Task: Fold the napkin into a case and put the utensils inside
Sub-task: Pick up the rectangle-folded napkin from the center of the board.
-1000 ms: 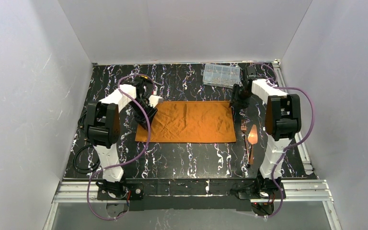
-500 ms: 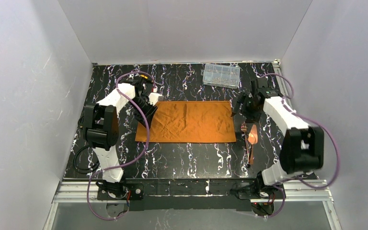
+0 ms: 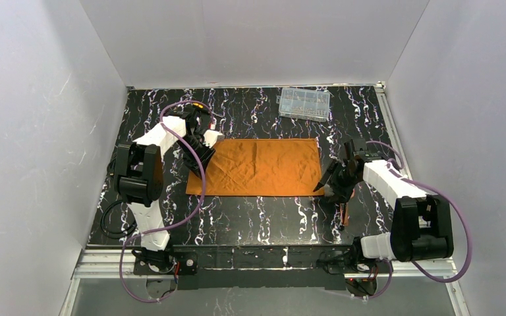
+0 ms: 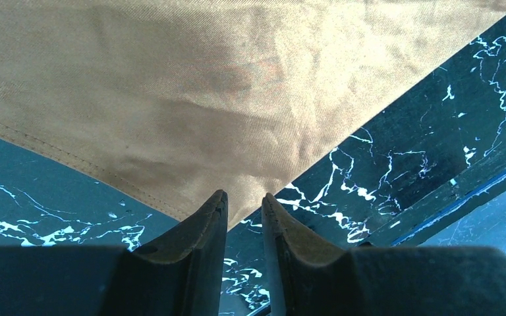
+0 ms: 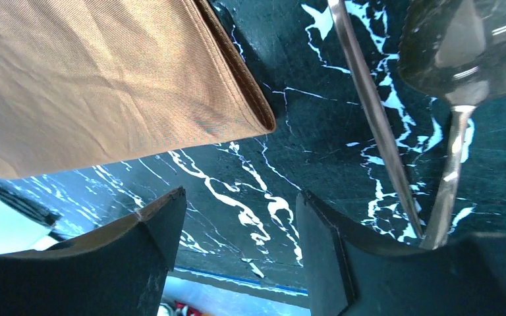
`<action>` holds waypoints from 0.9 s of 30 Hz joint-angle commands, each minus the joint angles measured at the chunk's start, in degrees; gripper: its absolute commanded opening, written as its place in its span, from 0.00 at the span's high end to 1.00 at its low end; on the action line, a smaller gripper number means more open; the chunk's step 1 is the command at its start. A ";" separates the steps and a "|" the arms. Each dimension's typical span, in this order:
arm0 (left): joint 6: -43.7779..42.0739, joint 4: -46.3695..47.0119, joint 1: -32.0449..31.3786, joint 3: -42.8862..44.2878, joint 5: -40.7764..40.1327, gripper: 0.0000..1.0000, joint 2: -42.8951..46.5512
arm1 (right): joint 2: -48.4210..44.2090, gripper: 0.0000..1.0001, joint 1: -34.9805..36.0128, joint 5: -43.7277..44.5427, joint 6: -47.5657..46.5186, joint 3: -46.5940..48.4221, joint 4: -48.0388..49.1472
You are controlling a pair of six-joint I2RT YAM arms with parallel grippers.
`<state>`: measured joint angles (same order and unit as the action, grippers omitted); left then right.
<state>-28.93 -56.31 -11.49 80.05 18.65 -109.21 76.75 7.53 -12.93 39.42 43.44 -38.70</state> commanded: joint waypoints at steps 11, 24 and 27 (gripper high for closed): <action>-1.65 -1.24 -0.20 0.10 -1.43 0.76 2.06 | 1.66 0.39 0.14 2.42 6.88 -5.71 11.95; -4.21 -1.55 0.44 0.20 -4.43 0.76 1.01 | -0.72 0.52 0.17 7.04 10.21 -9.23 16.00; -4.98 -1.85 0.82 0.06 -4.78 0.76 0.93 | -1.15 0.55 0.16 7.16 10.59 -9.70 16.78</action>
<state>-32.05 -56.18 -11.33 80.07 14.94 -109.21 76.29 7.62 -8.99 48.58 35.38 -24.97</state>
